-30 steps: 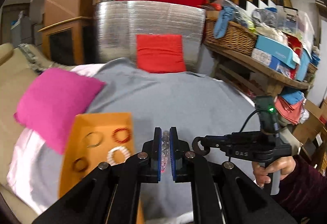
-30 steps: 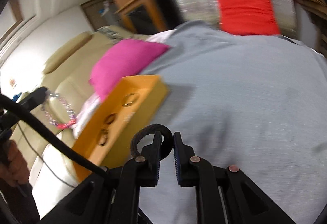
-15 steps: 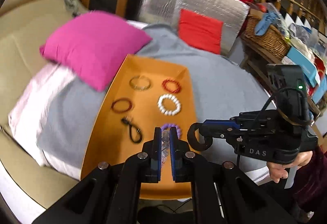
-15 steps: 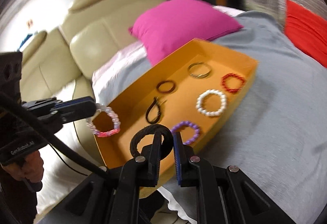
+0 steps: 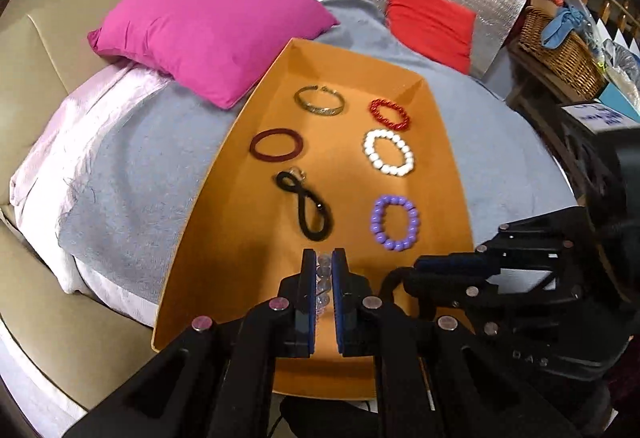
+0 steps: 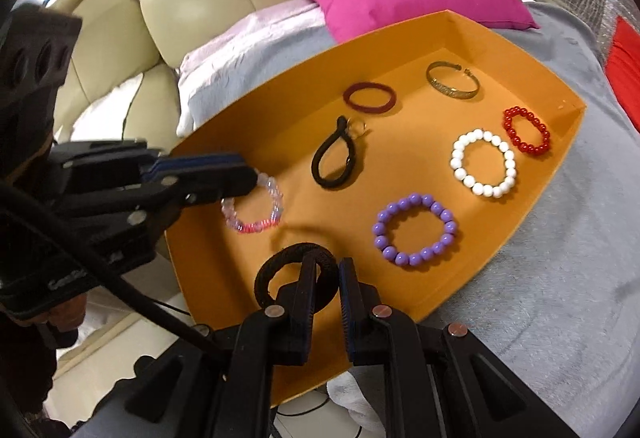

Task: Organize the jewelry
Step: 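Carry both items into the orange box and open both tools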

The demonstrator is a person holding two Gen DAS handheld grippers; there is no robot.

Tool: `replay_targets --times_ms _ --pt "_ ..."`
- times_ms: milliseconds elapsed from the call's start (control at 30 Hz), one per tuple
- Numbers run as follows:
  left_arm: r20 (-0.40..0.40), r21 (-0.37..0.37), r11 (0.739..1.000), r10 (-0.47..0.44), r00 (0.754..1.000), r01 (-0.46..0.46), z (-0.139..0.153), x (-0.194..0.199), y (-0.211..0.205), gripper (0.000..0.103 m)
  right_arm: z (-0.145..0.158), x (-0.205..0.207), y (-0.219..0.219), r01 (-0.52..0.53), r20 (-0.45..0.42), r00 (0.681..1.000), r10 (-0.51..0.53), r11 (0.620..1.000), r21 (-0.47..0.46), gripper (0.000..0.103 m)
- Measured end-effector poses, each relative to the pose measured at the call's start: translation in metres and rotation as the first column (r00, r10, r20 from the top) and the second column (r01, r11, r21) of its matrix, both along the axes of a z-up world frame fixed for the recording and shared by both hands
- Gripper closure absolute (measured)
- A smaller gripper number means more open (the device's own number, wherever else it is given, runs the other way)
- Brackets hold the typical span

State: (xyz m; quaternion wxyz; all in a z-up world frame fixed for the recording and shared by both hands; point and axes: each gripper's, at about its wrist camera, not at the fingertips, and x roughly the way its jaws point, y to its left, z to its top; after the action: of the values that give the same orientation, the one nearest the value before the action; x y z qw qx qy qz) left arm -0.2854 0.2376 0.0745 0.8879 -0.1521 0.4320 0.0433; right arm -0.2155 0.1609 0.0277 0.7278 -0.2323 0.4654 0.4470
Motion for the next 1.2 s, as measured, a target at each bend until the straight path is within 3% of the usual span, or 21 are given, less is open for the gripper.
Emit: replay_targets --times_ms 267,600,633,667,733,833,933,1067,1100,1200 --pt "-0.060 0.005 1.000 0.008 0.998 -0.008 -0.015 0.014 0.006 0.096 -0.013 -0.006 0.010 -0.048 0.037 0.998 0.050 0.996 -0.069 0.090" --pt "-0.091 0.063 0.998 0.017 0.996 -0.011 -0.015 0.023 0.011 0.094 -0.016 0.009 0.015 -0.020 -0.004 1.000 0.019 0.994 -0.107 0.083" --pt "-0.087 0.071 0.997 0.019 0.996 -0.013 -0.012 0.022 0.011 0.087 -0.014 0.011 0.014 -0.014 -0.003 1.000 0.014 0.995 -0.101 0.082" --pt "-0.084 0.086 0.996 0.028 0.996 -0.021 -0.010 0.020 0.011 0.072 -0.011 0.013 0.012 -0.002 -0.002 1.000 0.002 0.996 -0.090 0.081" --pt "-0.066 0.129 0.991 0.053 0.996 -0.044 -0.001 0.015 0.010 0.050 -0.004 0.018 0.006 0.030 -0.004 1.000 -0.030 0.998 -0.062 0.079" --pt "-0.016 0.172 0.983 0.072 0.997 -0.068 0.017 0.005 0.005 0.046 0.012 0.027 -0.011 0.079 -0.008 0.997 -0.079 0.997 -0.004 0.079" --pt "0.022 0.224 0.969 0.101 0.995 -0.104 0.038 -0.005 -0.004 0.036 0.032 0.032 -0.033 0.140 -0.015 0.990 -0.140 0.988 0.071 0.079" --pt "0.073 0.326 0.927 0.172 0.982 -0.187 0.070 -0.020 -0.020 0.035 0.057 0.031 -0.067 0.215 0.016 0.976 -0.219 0.967 0.139 0.078" --pt "0.070 0.356 0.910 0.203 0.977 -0.214 0.077 -0.023 -0.025 0.035 0.064 0.029 -0.077 0.235 0.012 0.971 -0.240 0.958 0.164 0.073" --pt "0.051 0.407 0.881 0.241 0.969 -0.240 0.090 -0.031 -0.038 0.035 0.083 0.015 -0.104 0.302 0.051 0.946 -0.321 0.926 0.225 0.047"
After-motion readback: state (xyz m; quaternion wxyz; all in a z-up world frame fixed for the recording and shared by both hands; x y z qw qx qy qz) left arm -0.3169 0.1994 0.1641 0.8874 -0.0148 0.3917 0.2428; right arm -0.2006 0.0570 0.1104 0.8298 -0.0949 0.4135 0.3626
